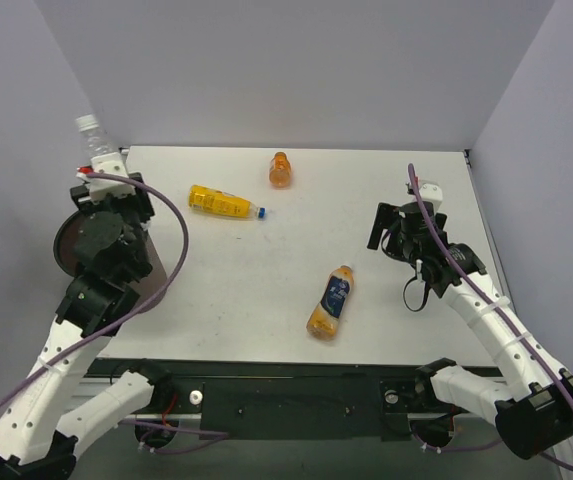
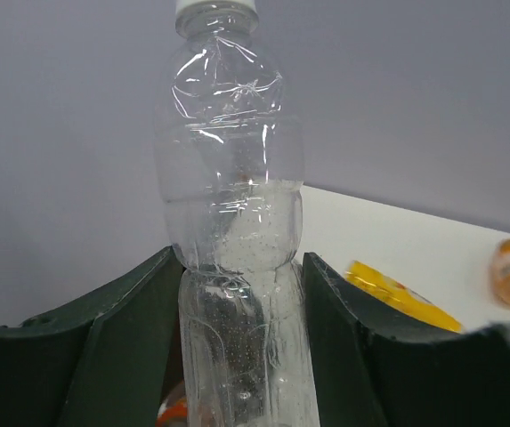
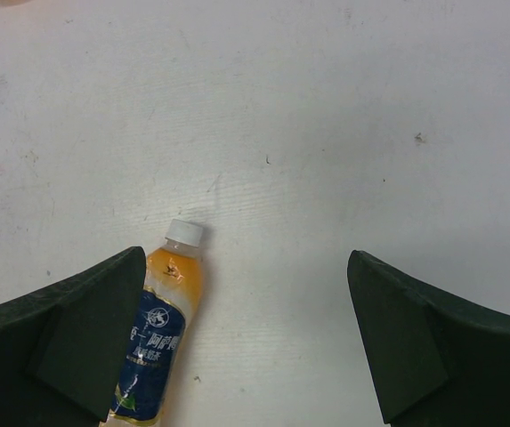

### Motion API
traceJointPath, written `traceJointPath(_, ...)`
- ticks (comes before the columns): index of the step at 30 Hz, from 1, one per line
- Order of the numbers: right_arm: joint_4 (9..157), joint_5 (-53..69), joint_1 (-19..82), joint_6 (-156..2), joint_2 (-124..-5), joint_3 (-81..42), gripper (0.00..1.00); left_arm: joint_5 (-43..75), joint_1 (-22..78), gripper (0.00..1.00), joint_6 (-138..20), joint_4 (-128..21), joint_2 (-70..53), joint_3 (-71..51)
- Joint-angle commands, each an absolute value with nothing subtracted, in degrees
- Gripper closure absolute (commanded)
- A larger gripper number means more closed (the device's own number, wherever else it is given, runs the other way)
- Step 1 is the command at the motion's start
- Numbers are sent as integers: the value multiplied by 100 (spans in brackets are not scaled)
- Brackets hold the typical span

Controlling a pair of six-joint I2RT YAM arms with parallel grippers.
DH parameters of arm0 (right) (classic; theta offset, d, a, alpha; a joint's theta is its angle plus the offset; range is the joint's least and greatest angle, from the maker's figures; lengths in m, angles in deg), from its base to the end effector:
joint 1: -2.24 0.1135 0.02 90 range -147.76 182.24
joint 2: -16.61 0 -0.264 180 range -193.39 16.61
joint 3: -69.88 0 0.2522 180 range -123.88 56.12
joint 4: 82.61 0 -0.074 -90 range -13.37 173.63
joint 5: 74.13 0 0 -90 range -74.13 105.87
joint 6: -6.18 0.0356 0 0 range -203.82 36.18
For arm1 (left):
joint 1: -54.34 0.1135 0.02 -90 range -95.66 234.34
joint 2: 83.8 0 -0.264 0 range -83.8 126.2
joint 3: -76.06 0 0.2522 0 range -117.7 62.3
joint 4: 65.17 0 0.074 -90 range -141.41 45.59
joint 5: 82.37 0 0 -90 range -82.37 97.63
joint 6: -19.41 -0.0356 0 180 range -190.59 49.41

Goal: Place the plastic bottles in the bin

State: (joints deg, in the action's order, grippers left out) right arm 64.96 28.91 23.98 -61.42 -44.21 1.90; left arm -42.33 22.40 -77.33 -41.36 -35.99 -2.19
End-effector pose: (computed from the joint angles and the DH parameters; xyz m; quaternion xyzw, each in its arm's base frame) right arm 0.2257 0.0814 0.3290 0.0656 0.8388 0.1110 0.5289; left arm 0.1471 -0.0596 0.4481 -0.0979 0.6733 0.1264 0.7219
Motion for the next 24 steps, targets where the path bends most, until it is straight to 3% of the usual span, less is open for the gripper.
traceJointPath(1, 6298, 3046, 2369, -6211, -4246, 66, 10, -4274, 3348, 50, -8456, -4851, -3625, -116)
traceJointPath(10, 6228, 3090, 2377, -6237, -4228, 13, 10, -4449, 4336, 47, -7806, -4113, -3475, 199)
traceJointPath(12, 6228, 3073, 2369, -6211, -4281, 13, 10, -4597, 4353, 36, -7727, -4086, -3546, 419)
traceJointPath(13, 6236, 3055, 2369, -6193, -4298, 4, 10, -4642, 4371, 19, -7735, -4138, -3581, 551)
traceJointPath(15, 6271, 2950, 2369, -6158, -4351, -13, 10, -4712, 4415, 4, -7692, -4051, -3590, 604)
traceJointPath(24, 6316, 2976, 2377, -6132, -4299, 57, 10, -3783, 4424, 3, -7219, -2867, -3309, -150)
